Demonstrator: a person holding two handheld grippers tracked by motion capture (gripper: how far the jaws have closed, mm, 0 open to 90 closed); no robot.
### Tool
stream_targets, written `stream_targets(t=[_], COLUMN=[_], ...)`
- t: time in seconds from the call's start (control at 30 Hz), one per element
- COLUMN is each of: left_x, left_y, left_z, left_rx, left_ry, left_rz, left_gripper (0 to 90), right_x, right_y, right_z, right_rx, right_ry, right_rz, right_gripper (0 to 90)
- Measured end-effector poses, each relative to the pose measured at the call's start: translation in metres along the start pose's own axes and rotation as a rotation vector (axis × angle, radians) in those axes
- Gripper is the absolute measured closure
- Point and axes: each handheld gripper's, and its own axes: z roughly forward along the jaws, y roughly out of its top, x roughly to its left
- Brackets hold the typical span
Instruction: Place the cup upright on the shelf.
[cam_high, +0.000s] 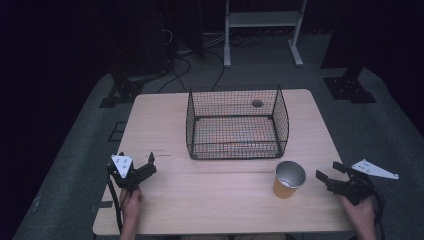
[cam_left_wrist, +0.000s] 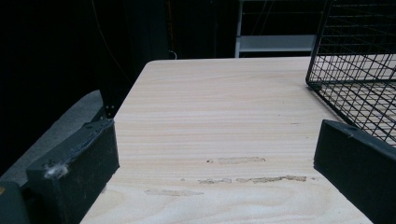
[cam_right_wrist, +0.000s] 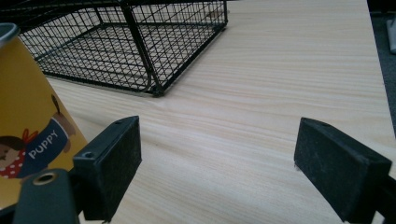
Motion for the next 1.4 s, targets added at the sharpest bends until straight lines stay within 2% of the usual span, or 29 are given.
stream_targets(t=[0.2,0.33,0.6,0.83,1.33,1.4], left_x=[0.000,-0.001,-0.003,-0.003,-0.004,-0.004], left_y=[0.000,0.000,0.000,0.000,0.000,0.000], left_z=[0.000,0.000,-0.001,-0.001,-0.001,-0.001], left_rx=[0.001,-0.001,0.000,0.002,0.003,0.004], left_ry=[-0.003,-0.010,-0.021,-0.021,-0.024,-0.025], left_rz=[0.002,0.007,0.028,0.026,0.042,0.044], left_gripper=[0.0,0.0,0.0,0.0,0.0,0.0], right_x=[-0.002,0.001,0.014,0.019,0.046,0.053], right_y=[-0.001,0.003,0.012,0.008,0.006,0.006], right_z=[-0.003,-0.006,-0.015,-0.024,-0.041,-0.042], right_rx=[-0.007,-0.015,-0.016,-0.010,-0.013,-0.011], right_ry=[0.003,0.013,0.038,0.071,0.146,0.165], right_rz=[0.004,-0.007,-0.077,-0.105,-0.201,-0.218], right_gripper=[13.9,13.9,13.9,13.5,13.2,13.2])
